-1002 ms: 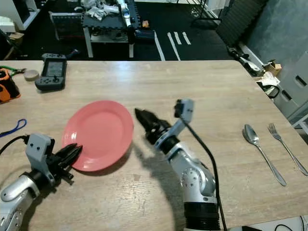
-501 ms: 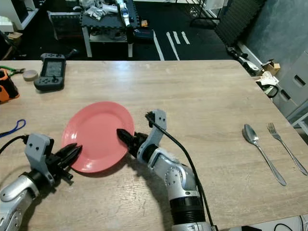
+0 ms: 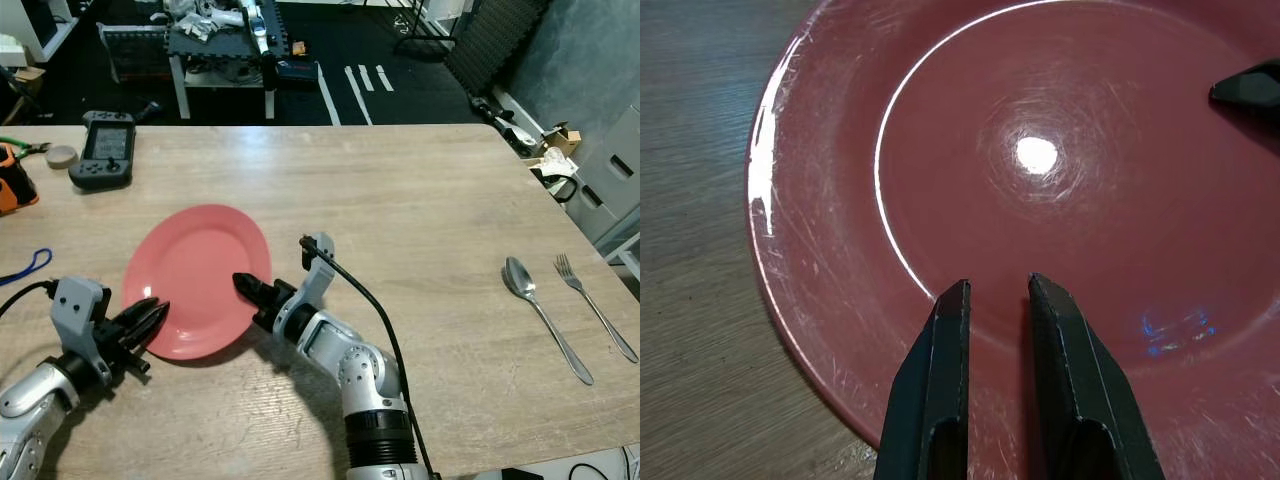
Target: Setting the table
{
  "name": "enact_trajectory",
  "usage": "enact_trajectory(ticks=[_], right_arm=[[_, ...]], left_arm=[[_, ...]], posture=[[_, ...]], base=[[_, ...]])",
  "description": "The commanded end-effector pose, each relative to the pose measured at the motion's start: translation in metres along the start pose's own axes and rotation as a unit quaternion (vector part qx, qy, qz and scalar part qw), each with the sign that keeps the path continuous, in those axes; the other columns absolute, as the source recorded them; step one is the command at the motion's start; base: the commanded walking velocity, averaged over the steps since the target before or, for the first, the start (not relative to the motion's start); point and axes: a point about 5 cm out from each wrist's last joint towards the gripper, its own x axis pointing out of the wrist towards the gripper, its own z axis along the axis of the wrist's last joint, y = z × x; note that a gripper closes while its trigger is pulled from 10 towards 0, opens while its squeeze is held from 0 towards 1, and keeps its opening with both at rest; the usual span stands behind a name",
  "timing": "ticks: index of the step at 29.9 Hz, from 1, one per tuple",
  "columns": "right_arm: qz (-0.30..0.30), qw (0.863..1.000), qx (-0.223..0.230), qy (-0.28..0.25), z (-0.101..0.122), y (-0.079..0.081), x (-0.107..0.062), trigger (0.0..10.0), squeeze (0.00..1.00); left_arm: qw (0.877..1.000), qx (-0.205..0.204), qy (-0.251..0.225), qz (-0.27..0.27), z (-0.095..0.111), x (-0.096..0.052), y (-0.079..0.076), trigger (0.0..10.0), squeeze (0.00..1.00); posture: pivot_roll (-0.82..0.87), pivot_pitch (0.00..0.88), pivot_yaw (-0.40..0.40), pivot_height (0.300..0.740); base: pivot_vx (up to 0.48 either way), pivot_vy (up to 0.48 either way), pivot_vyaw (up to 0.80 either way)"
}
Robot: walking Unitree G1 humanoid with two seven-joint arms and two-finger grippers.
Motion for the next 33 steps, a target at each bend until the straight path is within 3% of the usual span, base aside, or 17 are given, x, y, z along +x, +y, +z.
enact_trajectory(ticks=[1,6,7,8,9,10,11,12,13,15,16,21,22,27,28,29,33], right_arm=[[-0.018,1.000,-0.001,0.004,-0.002,-0.006,-0.004,0.0,0.00],[-0.023,1.000,-0.009,-0.005,0.000,-0.007,-0.005,0.0,0.00],[-0.010,0.999,-0.021,-0.023,0.004,-0.005,-0.008,0.0,0.00],[0.005,0.998,-0.038,-0.041,0.008,-0.001,-0.010,0.0,0.00],[0.005,0.998,-0.038,-0.041,0.008,-0.001,-0.010,0.0,0.00],[0.016,0.996,-0.069,-0.056,0.013,0.003,-0.012,0.0,0.00],[0.038,0.989,-0.112,-0.085,0.021,0.012,-0.016,7.9,0.00],[0.038,0.989,-0.112,-0.085,0.021,0.012,-0.016,7.9,0.00],[0.041,0.987,-0.116,-0.102,0.025,0.015,-0.018,10.0,0.00],[0.042,0.979,-0.135,-0.149,0.040,0.020,-0.023,10.0,0.00],[0.035,0.974,-0.145,-0.170,0.047,0.021,-0.026,10.0,0.00],[0.003,0.952,-0.183,-0.246,0.078,0.024,-0.038,10.0,0.00],[-0.025,0.938,-0.202,-0.281,0.093,0.021,-0.046,10.0,0.00],[-0.092,0.899,-0.232,-0.359,0.125,0.018,-0.068,10.0,0.00],[-0.092,0.899,-0.232,-0.359,0.125,0.018,-0.068,10.0,0.00],[-0.122,0.886,-0.247,-0.373,0.130,0.016,-0.074,10.0,0.00],[-0.182,0.861,-0.243,-0.408,0.135,0.007,-0.087,10.0,0.00]], left_arm=[[0.999,-0.015,0.048,0.009,-0.019,-0.006,0.001,10.0,0.00],[1.000,0.021,0.006,0.014,0.008,-0.001,0.000,10.0,0.00],[0.998,0.047,-0.035,0.020,0.033,0.002,-0.001,10.0,0.00],[0.996,0.043,-0.073,0.010,0.055,0.002,-0.003,10.0,0.00],[0.996,0.043,-0.073,0.010,0.055,0.002,-0.003,10.0,0.00],[0.993,0.041,-0.110,0.002,0.077,0.003,-0.005,10.0,1.00],[0.984,0.060,-0.166,-0.004,0.114,0.002,-0.008,10.0,1.00],[0.984,0.060,-0.166,-0.004,0.114,0.002,-0.008,10.0,1.00],[0.980,0.071,-0.188,0.000,0.130,0.002,-0.008,10.0,1.00],[0.970,0.081,-0.227,0.005,0.162,0.002,-0.009,10.0,1.00],[0.967,0.075,-0.245,0.001,0.175,0.000,-0.011,10.0,0.00],[0.954,0.043,-0.294,-0.035,0.206,-0.006,-0.017,10.0,0.00],[0.952,0.025,-0.302,-0.035,0.211,-0.007,-0.018,10.0,0.00],[0.971,0.011,-0.238,0.037,0.179,0.003,-0.009,10.0,0.00],[0.971,0.011,-0.238,0.037,0.179,0.003,-0.009,10.0,0.00],[0.974,0.002,-0.216,0.065,0.166,0.006,-0.008,10.0,0.00],[0.979,0.011,-0.170,0.112,0.144,0.008,-0.005,10.0,0.00]], posture=[[0.04,0.092,0.014,0.740],[0.05,0.094,0.013,0.740],[0.05,0.097,0.013,0.740],[0.05,0.098,0.012,0.740],[0.05,0.098,0.012,0.740],[0.05,0.098,0.013,0.740],[0.06,0.097,0.013,0.740],[0.06,0.097,0.013,0.740],[0.06,0.097,0.016,0.740],[0.06,0.094,0.023,0.740],[0.06,0.093,0.027,0.740],[0.06,0.090,0.038,0.740],[0.06,0.091,0.040,0.740],[0.05,0.084,0.051,0.740],[0.05,0.084,0.051,0.740],[0.05,0.082,0.054,0.740],[0.05,0.079,0.064,0.740]], base=[[0.000,0.000,0.00],[0.000,0.000,0.00],[0.000,0.000,0.00],[0.000,0.000,0.00],[0.000,0.000,0.00],[0.000,0.000,0.00],[0.000,0.000,0.00],[0.000,0.000,0.00],[0.000,0.000,0.00],[0.000,0.000,0.00],[0.000,0.000,0.00],[0.000,0.000,0.00],[0.000,0.000,0.00],[0.000,0.000,0.00],[0.000,0.000,0.00],[0.000,0.000,0.00],[0.000,0.000,0.00]])
